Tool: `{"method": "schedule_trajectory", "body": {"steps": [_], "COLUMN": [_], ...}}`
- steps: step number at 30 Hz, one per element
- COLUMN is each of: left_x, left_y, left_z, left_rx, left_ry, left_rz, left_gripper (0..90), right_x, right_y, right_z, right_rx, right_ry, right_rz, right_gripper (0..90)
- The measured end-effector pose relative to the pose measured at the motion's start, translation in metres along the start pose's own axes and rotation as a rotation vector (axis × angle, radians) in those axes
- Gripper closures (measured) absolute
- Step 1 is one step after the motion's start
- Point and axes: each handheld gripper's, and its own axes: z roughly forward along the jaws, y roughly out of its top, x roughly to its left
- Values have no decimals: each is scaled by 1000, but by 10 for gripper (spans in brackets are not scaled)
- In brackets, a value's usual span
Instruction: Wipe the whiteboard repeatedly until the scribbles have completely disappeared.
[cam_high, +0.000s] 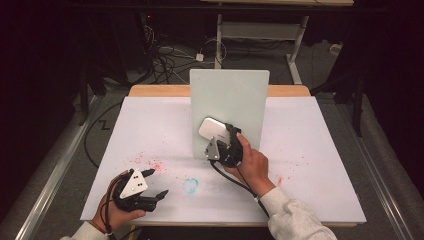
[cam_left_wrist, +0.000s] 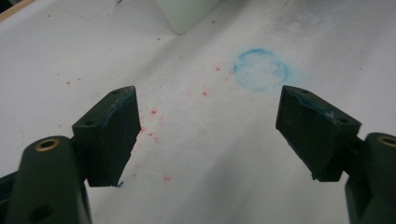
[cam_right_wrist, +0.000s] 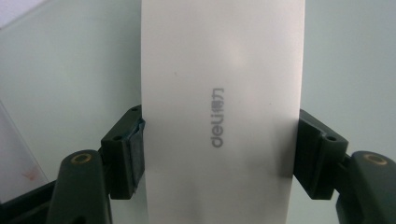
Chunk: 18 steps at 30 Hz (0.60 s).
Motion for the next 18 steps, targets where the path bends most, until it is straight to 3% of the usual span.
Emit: {"method": "schedule_trajectory", "body": {"steps": [5, 10, 14, 18], "left_x": [0, 0, 0, 1], "left_y": [0, -1, -2, -3], "left_z": [0, -1, -3, -5], "left_rx": [-2, -2, -5, -7], "left_ry": [-3, 0, 3, 9], "left_rz": [2, 0, -1, -9], "left_gripper": [210, 210, 210, 210], "right_x": [24, 54, 54, 49], "right_y": [13, 13, 5, -17], "right_z": [4, 6, 5, 0], "right_rx": [-3, 3, 6, 26], "right_ry": [26, 52, 62, 61], "right_rz": [-62, -158, -164, -169], "right_gripper": [309, 309, 309, 309]}}
